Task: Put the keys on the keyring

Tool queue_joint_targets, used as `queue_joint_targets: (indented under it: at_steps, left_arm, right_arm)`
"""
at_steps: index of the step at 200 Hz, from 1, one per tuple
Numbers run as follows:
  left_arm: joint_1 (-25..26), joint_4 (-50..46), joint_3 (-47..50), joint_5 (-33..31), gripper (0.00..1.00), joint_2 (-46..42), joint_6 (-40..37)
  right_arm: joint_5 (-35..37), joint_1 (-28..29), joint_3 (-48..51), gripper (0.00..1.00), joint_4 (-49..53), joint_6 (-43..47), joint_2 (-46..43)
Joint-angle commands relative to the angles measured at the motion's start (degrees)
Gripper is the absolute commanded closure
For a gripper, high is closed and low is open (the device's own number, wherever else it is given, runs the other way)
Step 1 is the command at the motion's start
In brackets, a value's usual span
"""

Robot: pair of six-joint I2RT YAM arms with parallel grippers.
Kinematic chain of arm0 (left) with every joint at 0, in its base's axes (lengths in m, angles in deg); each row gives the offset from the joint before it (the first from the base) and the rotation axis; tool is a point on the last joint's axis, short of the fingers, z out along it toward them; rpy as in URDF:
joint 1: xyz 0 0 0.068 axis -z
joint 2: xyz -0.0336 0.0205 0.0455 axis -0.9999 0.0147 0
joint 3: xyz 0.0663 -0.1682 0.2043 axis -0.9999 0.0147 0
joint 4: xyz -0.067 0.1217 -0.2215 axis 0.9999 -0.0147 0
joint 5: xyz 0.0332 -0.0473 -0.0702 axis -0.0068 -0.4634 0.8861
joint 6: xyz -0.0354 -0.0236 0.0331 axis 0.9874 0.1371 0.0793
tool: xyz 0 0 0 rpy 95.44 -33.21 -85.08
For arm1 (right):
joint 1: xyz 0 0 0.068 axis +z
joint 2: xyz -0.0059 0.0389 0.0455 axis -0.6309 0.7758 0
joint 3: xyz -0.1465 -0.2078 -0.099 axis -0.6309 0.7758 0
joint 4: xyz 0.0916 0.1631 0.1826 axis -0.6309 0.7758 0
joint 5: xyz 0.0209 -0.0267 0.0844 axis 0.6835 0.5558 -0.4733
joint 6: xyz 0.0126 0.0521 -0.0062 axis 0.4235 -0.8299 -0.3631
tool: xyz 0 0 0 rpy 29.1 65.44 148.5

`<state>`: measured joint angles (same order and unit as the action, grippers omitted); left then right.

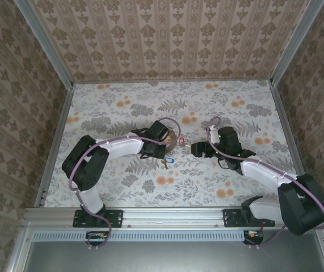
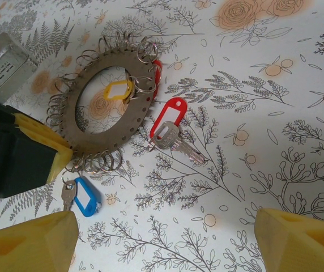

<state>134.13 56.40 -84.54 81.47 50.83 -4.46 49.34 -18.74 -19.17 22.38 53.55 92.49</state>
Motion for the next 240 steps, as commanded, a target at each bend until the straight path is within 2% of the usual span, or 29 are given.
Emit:
queue_joint_targets:
  at_steps: [1,26,50,75,91,174,209,240]
  left_arm:
    - [0.54,0.25,0.31,1.13,0.79,0.94,1.43]
    - [0.90,0.13,-0.12,1.08,0.83,1.38,1.38]
    - [0.98,-1.05,-0.07,0.16,0.91,1.31,1.08]
    - [0.87,-2.02,0.47,-0.95,0.94,-0.09,0.72]
    - [0.61,-3.25,0.48,-1.61,1.00,-1.53,0.01]
    - [-0.46,-12.75,-3.13,-6.47,1.00,-9.90,-9.74]
    - [-0.12,-11.92,-2.14,-5.47,1.00,-13.93,-13.40]
    - [0.41,-9.74,-1.14,-2.73,1.00,-17.35,-17.66]
  right_arm:
    - [0.30,-0.32,-0.43,0.17,-1.39,-0.33,-0.36]
    - [0.41,-0.34,-0.38,0.17,-1.10,-0.13,-0.80]
    - [0.93,-0.42,-0.29,0.17,-0.73,0.02,-1.52]
    - [1.37,-0.36,-0.13,0.17,-0.55,0.23,-2.23]
    - [1.46,-0.37,-0.04,0.17,-0.60,0.21,-2.51]
    - [-0.03,-0.39,0.36,0.17,-1.17,0.11,-3.93]
    - [-4.59,0.41,1.52,0.18,-4.94,-0.21,-5.73]
    - [-8.66,3.38,2.34,0.21,-8.47,1.17,-8.28]
